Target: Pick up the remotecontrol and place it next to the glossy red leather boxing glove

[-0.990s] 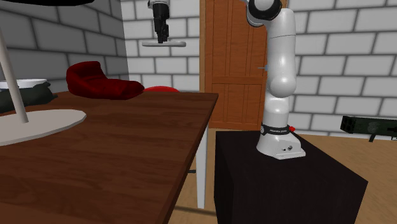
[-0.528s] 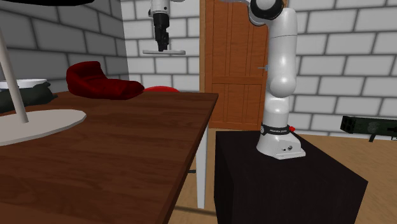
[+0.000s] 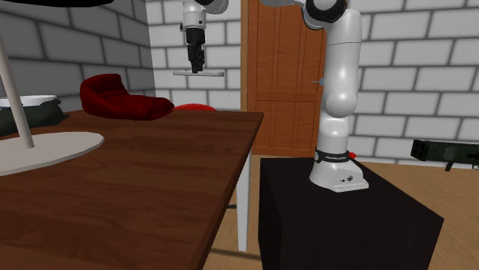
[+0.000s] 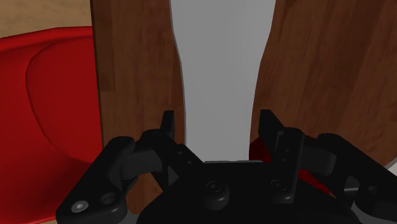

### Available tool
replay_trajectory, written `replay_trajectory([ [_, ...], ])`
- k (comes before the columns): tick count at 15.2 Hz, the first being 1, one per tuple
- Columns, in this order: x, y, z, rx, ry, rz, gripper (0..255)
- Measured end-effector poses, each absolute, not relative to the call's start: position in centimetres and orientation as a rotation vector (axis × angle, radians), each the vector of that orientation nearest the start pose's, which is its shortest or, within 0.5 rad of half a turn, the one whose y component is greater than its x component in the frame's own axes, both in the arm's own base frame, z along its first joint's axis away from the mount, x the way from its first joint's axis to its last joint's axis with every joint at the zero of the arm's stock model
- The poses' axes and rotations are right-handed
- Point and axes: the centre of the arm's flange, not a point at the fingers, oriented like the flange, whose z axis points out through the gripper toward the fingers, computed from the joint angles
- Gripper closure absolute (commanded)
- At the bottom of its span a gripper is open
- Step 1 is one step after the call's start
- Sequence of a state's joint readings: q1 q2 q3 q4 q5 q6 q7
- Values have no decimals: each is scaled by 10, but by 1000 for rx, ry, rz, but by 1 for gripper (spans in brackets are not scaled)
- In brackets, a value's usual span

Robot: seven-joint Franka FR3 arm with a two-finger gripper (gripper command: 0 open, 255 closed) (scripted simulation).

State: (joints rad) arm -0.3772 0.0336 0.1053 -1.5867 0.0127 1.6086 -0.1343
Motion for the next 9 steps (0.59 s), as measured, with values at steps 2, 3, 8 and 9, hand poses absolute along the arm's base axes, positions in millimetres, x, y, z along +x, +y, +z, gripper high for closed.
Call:
replay_trajectory([
  [2, 548, -153, 592, -3116, 216, 12, 255],
  [3, 547, -152, 588, -3116, 216, 12, 255],
  [8, 548, -154, 561, -3116, 216, 12, 255],
  [9, 547, -153, 555, -3116, 216, 12, 255],
])
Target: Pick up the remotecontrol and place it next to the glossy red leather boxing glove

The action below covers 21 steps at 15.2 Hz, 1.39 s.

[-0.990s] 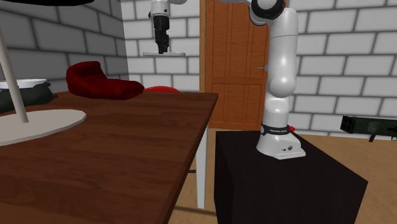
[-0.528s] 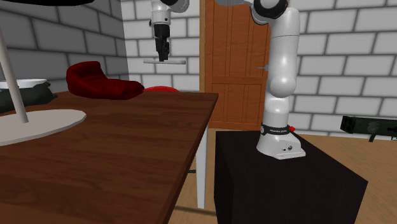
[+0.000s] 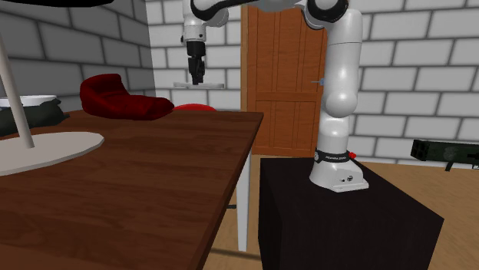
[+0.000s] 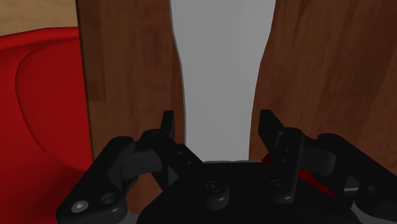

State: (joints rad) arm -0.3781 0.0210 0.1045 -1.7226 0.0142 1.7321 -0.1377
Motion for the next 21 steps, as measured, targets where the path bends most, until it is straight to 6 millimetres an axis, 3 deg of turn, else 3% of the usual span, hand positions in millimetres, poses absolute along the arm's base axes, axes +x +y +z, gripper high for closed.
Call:
replay_trajectory([
  [21, 546, -153, 443, -3116, 216, 12, 255],
])
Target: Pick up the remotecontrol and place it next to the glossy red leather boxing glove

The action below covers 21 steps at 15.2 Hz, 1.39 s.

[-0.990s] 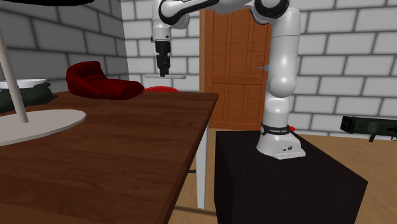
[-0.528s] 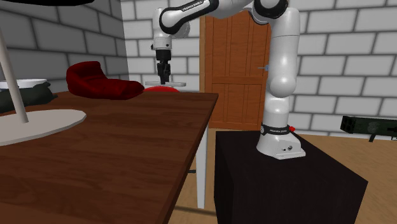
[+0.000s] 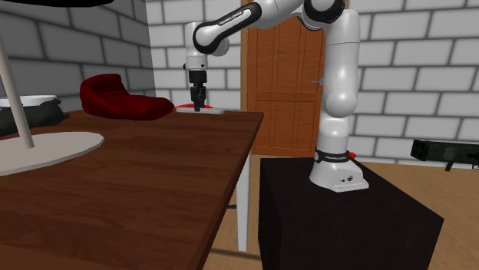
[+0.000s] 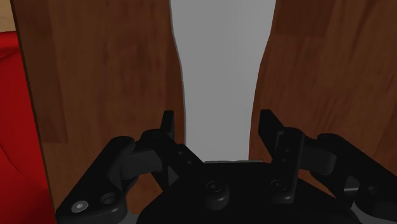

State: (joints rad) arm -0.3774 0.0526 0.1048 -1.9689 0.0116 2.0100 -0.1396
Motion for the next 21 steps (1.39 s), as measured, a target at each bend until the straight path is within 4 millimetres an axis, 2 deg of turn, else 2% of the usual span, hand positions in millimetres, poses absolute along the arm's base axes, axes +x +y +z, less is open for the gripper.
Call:
replay_trajectory([
  [7, 546, -153, 439, -3116, 216, 12, 255],
  [8, 546, -153, 439, -3116, 216, 12, 0],
  [14, 546, -153, 439, -3116, 216, 11, 0],
  [18, 546, -153, 476, -3117, 216, 9, 0],
  [21, 547, -153, 487, -3116, 216, 10, 0],
])
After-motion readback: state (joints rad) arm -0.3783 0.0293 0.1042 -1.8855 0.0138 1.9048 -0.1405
